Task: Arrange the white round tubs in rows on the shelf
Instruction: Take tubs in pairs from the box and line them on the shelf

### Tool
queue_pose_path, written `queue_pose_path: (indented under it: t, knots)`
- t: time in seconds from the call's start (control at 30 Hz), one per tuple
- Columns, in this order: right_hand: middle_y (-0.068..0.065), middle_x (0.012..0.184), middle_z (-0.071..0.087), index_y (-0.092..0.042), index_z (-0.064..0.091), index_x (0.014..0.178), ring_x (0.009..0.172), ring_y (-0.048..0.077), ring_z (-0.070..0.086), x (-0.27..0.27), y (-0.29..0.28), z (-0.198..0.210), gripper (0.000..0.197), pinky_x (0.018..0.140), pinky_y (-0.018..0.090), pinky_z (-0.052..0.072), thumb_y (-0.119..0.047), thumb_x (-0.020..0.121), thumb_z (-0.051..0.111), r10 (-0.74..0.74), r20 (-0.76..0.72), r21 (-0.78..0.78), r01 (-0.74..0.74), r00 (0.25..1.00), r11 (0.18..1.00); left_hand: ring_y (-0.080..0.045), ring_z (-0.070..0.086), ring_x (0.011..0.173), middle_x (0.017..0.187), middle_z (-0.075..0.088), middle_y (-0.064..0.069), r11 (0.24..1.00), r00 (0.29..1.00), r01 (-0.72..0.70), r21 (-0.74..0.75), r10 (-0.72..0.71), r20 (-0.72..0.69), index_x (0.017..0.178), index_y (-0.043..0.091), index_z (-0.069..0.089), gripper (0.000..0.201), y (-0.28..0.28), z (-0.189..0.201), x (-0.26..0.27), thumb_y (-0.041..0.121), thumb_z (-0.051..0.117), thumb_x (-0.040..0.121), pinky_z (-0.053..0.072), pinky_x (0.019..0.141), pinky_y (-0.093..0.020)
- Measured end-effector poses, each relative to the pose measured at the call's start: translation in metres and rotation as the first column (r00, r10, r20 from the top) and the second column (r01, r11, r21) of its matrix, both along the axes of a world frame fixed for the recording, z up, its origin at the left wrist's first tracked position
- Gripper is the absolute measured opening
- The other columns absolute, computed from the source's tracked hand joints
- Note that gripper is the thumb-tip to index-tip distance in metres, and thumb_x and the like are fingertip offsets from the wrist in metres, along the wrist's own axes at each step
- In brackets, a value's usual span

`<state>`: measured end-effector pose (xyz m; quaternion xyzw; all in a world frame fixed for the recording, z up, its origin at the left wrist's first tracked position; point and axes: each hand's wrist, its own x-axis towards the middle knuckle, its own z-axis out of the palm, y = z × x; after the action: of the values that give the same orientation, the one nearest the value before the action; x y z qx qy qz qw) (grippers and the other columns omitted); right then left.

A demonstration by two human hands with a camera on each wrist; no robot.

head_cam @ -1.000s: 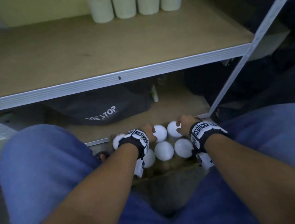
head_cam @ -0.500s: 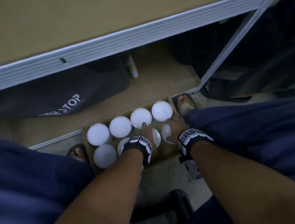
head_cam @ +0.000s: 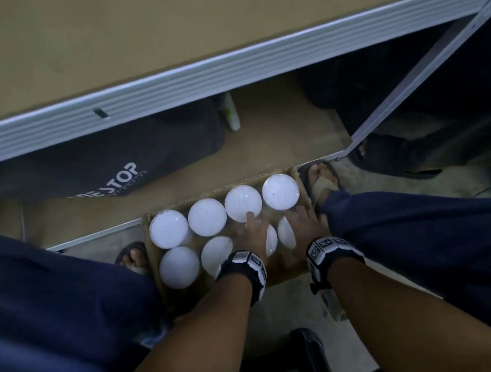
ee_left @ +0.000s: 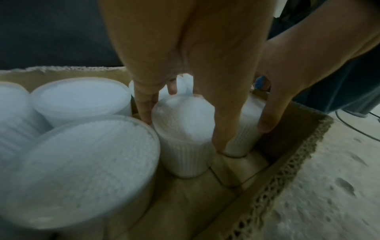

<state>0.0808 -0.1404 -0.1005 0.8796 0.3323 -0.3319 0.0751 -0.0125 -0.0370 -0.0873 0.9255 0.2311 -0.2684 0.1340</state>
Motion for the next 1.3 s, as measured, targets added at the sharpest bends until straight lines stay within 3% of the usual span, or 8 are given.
queue_pose_path:
  t: [0.2,0.3,0.43,0.6,0.77,0.83,1.1,1.3]
  knots:
    - [0.005,0.146,0.026,-0.031,0.025,0.141,0.136,0.031,0.027,0.001,0.004,0.028,0.087,0.108,0.050,0.028,-0.046,0.068,0.071,-0.061,-0.065,0.034,0.064,0.996,0.997,-0.039,0.039,0.128,0.140,0.025,-0.005,0.987,0.995,-0.098,-0.129,0.093,-0.042,0.143,0.041,0.009,0.094,0.008,0.014,0.001,0.060,0.063,0.068,0.039,0.105,-0.055]
    - [0.006,0.145,0.025,-0.032,0.029,0.136,0.135,0.032,0.027,0.011,0.007,0.052,0.089,0.106,0.049,0.032,-0.042,0.061,0.076,-0.059,-0.098,0.009,0.060,0.993,0.998,-0.038,0.040,0.129,0.144,0.020,0.000,0.979,0.992,-0.123,-0.162,0.119,-0.035,0.141,0.044,0.015,0.087,0.013,0.040,0.003,0.058,0.062,0.070,0.038,0.105,-0.055]
    - [0.013,0.150,0.021,-0.028,0.022,0.143,0.141,0.036,0.023,0.025,0.016,0.096,0.103,0.111,0.049,0.032,-0.042,0.056,0.075,-0.004,-0.042,-0.024,0.003,0.999,1.000,-0.036,0.038,0.129,0.141,0.029,-0.009,0.976,0.997,-0.063,-0.210,0.052,-0.058,0.139,0.027,0.031,0.090,0.025,0.086,0.020,0.042,0.073,0.061,0.042,0.103,-0.049]
    - [0.005,0.133,0.043,-0.026,0.040,0.133,0.125,0.032,0.042,0.030,0.030,0.184,0.088,0.099,0.046,0.044,-0.036,0.054,0.079,0.061,0.076,0.048,-0.065,0.995,0.997,-0.028,0.052,0.119,0.132,0.049,-0.008,0.978,0.999,-0.010,-0.208,0.017,0.032,0.129,0.019,0.048,0.069,0.043,0.162,0.031,0.023,0.079,0.068,0.047,0.093,-0.034]
    - [0.004,0.128,0.035,-0.032,0.038,0.131,0.121,0.030,0.034,0.021,0.033,0.278,0.084,0.099,0.046,0.036,-0.042,0.058,0.078,0.034,0.148,0.259,-0.072,0.988,0.963,-0.032,0.051,0.113,0.118,0.044,-0.004,0.992,0.988,-0.003,-0.129,0.023,0.150,0.116,0.034,0.045,0.077,0.072,0.257,0.015,0.045,0.079,0.047,0.052,0.090,-0.045]
    - [0.002,0.125,0.036,-0.036,0.037,0.131,0.117,0.028,0.035,0.015,0.033,0.311,0.084,0.096,0.043,0.036,-0.046,0.058,0.076,0.033,0.160,0.351,-0.089,0.987,0.932,-0.031,0.050,0.110,0.119,0.039,-0.004,0.993,0.972,-0.028,-0.114,0.054,0.229,0.123,0.036,0.043,0.082,0.080,0.289,0.003,0.042,0.080,0.051,0.051,0.090,-0.048]
    - [-0.003,0.131,0.042,-0.038,0.040,0.133,0.120,0.024,0.035,-0.008,0.049,0.397,0.081,0.103,0.040,0.035,-0.045,0.060,0.074,0.047,0.244,0.543,-0.176,0.969,0.821,-0.022,0.049,0.119,0.134,0.041,0.003,0.992,0.853,-0.102,-0.073,0.126,0.506,0.136,0.036,0.041,0.087,0.098,0.382,-0.043,0.036,0.081,0.059,0.046,0.091,-0.030]
    - [-0.006,0.133,0.045,-0.039,0.046,0.132,0.119,0.023,0.036,-0.019,0.076,0.433,0.076,0.098,0.035,0.032,-0.047,0.061,0.073,0.074,0.269,0.590,-0.224,0.960,0.776,-0.013,0.046,0.124,0.139,0.044,0.012,0.972,0.780,-0.204,-0.116,0.233,0.580,0.133,0.038,0.048,0.082,0.121,0.417,-0.069,0.040,0.081,0.058,0.044,0.093,-0.030]
